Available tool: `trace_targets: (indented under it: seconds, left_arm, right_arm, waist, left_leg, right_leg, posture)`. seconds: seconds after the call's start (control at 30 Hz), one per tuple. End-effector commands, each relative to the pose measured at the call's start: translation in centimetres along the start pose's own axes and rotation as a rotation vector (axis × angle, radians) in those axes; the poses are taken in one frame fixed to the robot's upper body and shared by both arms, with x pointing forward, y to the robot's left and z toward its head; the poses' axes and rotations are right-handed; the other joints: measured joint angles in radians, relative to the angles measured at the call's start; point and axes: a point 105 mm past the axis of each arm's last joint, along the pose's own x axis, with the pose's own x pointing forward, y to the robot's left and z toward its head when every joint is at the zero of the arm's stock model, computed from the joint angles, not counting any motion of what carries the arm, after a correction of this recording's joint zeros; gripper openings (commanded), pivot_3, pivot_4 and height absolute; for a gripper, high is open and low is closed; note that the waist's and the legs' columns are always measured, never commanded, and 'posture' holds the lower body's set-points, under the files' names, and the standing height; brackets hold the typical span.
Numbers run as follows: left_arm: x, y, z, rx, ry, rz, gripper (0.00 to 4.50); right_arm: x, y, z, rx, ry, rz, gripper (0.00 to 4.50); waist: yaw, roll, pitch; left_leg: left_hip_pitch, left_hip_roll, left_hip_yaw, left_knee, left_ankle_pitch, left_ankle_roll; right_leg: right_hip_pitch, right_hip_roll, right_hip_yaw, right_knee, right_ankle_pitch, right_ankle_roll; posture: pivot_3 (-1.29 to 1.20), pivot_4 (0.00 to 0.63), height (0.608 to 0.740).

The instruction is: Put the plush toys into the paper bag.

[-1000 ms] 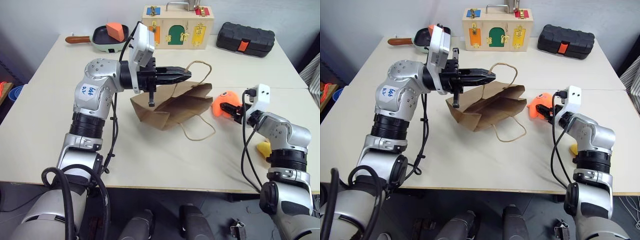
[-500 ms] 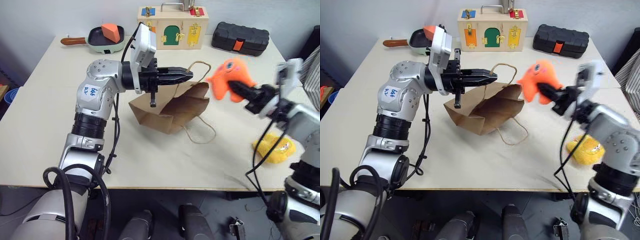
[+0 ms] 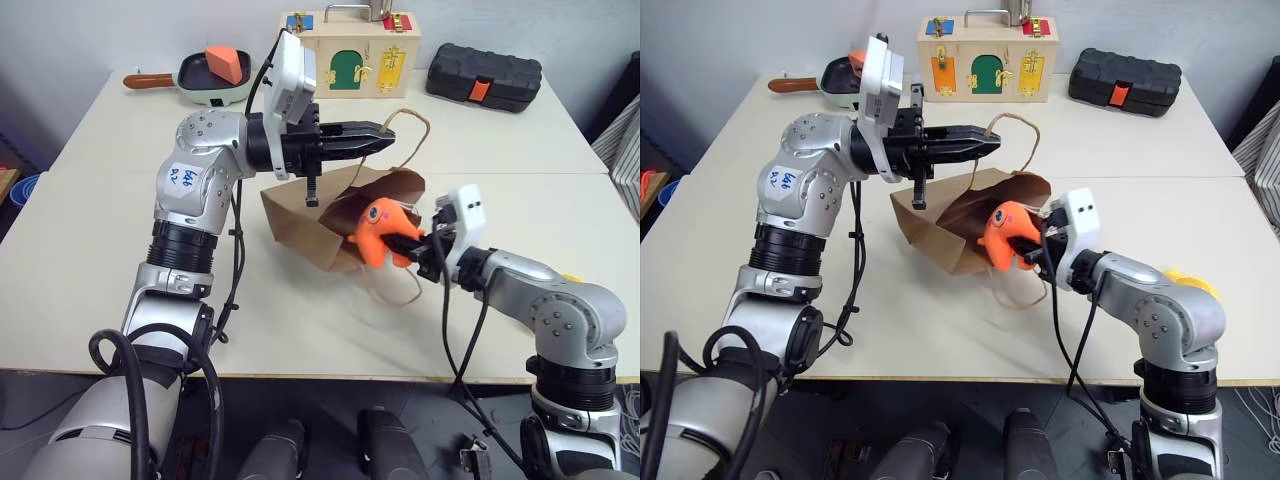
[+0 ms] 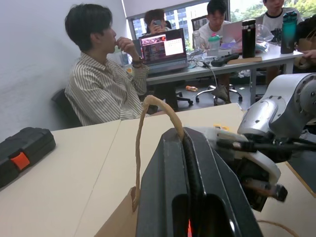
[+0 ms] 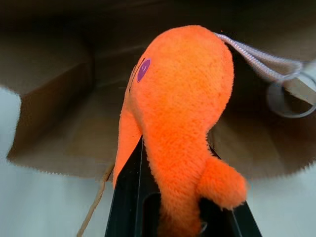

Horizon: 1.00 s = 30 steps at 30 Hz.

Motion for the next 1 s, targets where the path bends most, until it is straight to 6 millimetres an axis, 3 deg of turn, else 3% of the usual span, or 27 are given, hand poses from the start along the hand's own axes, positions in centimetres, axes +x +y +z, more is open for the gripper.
trace_targets:
  seconds: [0.03, 0.13, 0.23, 0.37, 0.57, 0.7, 0.83, 1.0]
  left_arm:
    - [0.7, -1.1, 0.7, 0.016, -0.021, -0.062, 0.0]
    - [1.1, -1.6, 0.2, 0.002, -0.018, -0.087, 0.0]
    - [1.4, -1.8, 0.0, -0.003, -0.018, -0.096, 0.0]
    - [1.4, -1.8, 0.2, 0.003, -0.019, -0.082, 0.0]
    - [0.6, -1.6, 0.5, -0.004, -0.018, -0.037, 0.0]
    - [0.2, -1.6, 0.4, -0.012, -0.019, -0.012, 0.0]
    - [0.0, -1.2, 0.0, -0.003, -0.01, 0.033, 0.0]
    - [-0.4, -0.6, 0.4, 0.0, -0.018, 0.074, 0.0]
  right_arm:
    - [1.9, 1.0, 1.2, -0.257, 0.036, 0.07, 0.1]
    - [4.5, 1.2, 1.8, -0.305, 0.061, 0.122, 0.1]
    - [6.8, 1.4, 2.6, -0.218, 0.042, 0.165, 0.1]
    - [9.2, 1.0, 4.7, 0.152, -0.088, 0.151, 0.1]
    - [9.2, -1.7, 4.2, 0.171, -0.157, -0.027, 0.1]
    - [9.3, -2.0, 4.4, 0.22, -0.197, -0.05, 0.1]
    - [9.2, -3.2, 4.5, 0.073, -0.21, -0.161, 0.1]
    - [8.7, -3.5, 2.5, -0.005, -0.192, -0.19, 0.1]
  waist:
    - [0.0, 0.0, 0.0]
    - [0.0, 0.0, 0.0]
    - [0.001, 0.0, 0.0]
    - [-0.002, 0.0, 0.0]
    - [0.0, 0.0, 0.0]
    - [-0.004, 0.0, 0.0]
    - [-0.018, 0.0, 0.0]
    - [-0.023, 0.0, 0.0]
  left_leg:
    - [0.0, 0.0, 0.001, 0.0, 0.0, 0.0]
    - [0.0, 0.0, 0.001, 0.001, 0.0, 0.0]
    - [0.0, 0.0, 0.001, 0.0, 0.0, 0.0]
    - [0.0, 0.0, 0.001, 0.0, 0.0, 0.0]
    - [0.0, 0.0, -0.005, 0.001, 0.0, 0.0]
    - [0.0, 0.0, -0.005, 0.0, 0.0, 0.0]
    - [0.0, 0.001, -0.005, 0.0, 0.0, 0.0]
    - [0.001, 0.001, -0.005, 0.0, 0.0, 0.0]
  right_leg:
    - [0.0, 0.0, 0.0, 0.0, 0.0, 0.0]
    - [0.0, 0.0, 0.0, 0.0, 0.0, 0.0]
    - [0.0, 0.0, 0.0, 0.0, 0.0, 0.0]
    - [0.0, 0.0, 0.0, 0.0, 0.0, 0.0]
    - [-0.001, 0.001, -0.003, 0.003, 0.004, -0.005]
    - [-0.001, 0.001, -0.003, 0.003, 0.004, -0.005]
    - [-0.001, 0.001, -0.003, 0.003, 0.004, -0.005]
    - [-0.001, 0.001, -0.003, 0.003, 0.004, -0.005]
  posture:
    - [0.0, 0.15, 0.74]
    - [0.0, 0.15, 0.74]
    - [0.0, 0.15, 0.74]
    - [0.0, 0.15, 0.74]
    - [0.0, 0.15, 0.74]
    - [0.0, 0.15, 0.74]
    - [0.0, 0.15, 0.74]
    - [0.0, 0.15, 0.74]
